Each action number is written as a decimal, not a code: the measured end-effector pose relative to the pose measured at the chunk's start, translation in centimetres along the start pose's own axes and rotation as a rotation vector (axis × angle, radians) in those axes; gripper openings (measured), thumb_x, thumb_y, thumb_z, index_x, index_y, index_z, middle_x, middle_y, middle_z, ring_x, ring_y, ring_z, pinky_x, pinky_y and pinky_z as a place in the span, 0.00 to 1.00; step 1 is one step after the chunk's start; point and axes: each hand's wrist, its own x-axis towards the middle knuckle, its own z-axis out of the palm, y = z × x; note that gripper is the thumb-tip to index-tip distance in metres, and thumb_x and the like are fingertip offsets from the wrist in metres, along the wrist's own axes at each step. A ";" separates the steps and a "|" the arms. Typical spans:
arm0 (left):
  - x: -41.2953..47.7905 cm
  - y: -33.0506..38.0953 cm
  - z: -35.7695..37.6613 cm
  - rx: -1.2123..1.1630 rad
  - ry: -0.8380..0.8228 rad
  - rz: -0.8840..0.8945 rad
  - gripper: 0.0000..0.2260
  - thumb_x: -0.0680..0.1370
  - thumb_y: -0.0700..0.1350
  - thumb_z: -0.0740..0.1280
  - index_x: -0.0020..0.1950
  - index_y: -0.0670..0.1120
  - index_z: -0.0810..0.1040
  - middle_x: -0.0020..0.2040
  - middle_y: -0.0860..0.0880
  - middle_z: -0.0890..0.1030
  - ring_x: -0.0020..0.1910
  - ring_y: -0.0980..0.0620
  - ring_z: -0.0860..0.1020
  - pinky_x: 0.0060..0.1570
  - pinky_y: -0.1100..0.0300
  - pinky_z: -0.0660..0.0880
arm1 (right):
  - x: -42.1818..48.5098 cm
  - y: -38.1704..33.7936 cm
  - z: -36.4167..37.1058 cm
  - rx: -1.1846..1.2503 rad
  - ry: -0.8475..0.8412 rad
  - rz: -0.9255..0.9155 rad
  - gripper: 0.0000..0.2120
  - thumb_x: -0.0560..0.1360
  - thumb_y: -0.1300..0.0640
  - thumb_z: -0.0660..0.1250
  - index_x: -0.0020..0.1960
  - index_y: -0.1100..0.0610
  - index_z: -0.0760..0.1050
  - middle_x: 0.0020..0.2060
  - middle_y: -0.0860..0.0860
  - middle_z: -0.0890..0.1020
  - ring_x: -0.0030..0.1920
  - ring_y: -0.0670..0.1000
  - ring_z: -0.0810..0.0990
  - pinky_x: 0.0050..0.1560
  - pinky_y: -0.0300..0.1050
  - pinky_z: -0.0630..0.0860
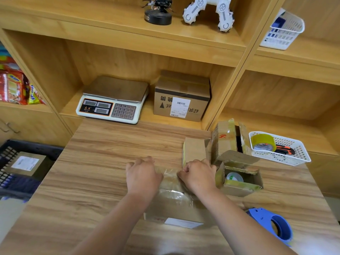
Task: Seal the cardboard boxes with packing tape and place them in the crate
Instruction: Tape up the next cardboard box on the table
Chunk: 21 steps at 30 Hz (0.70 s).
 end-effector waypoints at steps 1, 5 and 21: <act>0.0 0.1 0.0 0.010 0.011 0.008 0.22 0.71 0.55 0.66 0.63 0.51 0.73 0.47 0.52 0.81 0.57 0.53 0.73 0.47 0.57 0.53 | 0.0 -0.1 0.0 -0.020 -0.001 -0.002 0.13 0.74 0.43 0.62 0.41 0.50 0.79 0.46 0.46 0.81 0.56 0.53 0.69 0.47 0.48 0.56; -0.1 0.1 0.3 0.047 0.051 0.030 0.22 0.70 0.54 0.66 0.63 0.50 0.74 0.46 0.52 0.81 0.55 0.52 0.74 0.52 0.58 0.58 | -0.1 -0.2 0.0 -0.108 0.010 -0.014 0.15 0.75 0.44 0.59 0.48 0.51 0.81 0.47 0.47 0.80 0.56 0.53 0.69 0.51 0.49 0.60; 0.2 -0.6 -0.6 0.063 -0.017 0.023 0.22 0.69 0.62 0.68 0.58 0.51 0.73 0.48 0.52 0.80 0.57 0.51 0.72 0.52 0.56 0.60 | -0.4 -0.5 0.3 -0.159 0.081 -0.040 0.15 0.71 0.42 0.60 0.45 0.49 0.81 0.44 0.46 0.80 0.54 0.52 0.69 0.49 0.49 0.57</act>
